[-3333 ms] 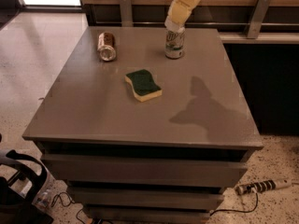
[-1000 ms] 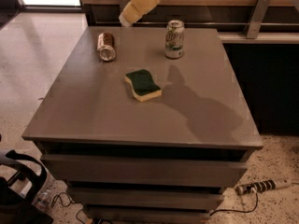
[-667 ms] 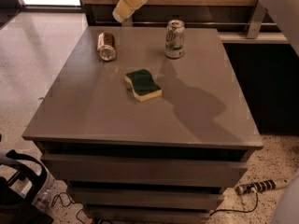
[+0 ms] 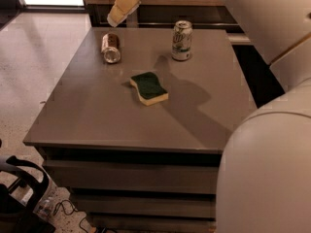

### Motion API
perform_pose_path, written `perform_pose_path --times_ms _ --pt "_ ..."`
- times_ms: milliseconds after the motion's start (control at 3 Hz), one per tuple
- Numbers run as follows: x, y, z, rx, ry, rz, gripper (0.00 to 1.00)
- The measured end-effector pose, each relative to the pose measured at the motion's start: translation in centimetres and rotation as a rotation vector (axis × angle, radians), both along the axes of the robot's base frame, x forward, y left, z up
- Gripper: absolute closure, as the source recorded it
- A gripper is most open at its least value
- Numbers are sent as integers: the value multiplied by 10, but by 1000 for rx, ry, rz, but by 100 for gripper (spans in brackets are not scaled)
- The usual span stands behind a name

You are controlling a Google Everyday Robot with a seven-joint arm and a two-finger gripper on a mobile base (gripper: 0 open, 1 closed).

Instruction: Place orange can upright

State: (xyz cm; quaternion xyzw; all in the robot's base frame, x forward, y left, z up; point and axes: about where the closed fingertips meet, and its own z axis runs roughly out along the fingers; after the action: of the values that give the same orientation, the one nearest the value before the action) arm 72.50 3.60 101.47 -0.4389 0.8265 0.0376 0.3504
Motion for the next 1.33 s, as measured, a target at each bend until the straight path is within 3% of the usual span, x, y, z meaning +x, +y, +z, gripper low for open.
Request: perform_pose_path --times_ms 667,1000,1333 --pt "30 32 -31 98 22 9 0" --pt "41 42 -36 131 2 -35 0" --pt "44 48 -43 102 2 -122 0"
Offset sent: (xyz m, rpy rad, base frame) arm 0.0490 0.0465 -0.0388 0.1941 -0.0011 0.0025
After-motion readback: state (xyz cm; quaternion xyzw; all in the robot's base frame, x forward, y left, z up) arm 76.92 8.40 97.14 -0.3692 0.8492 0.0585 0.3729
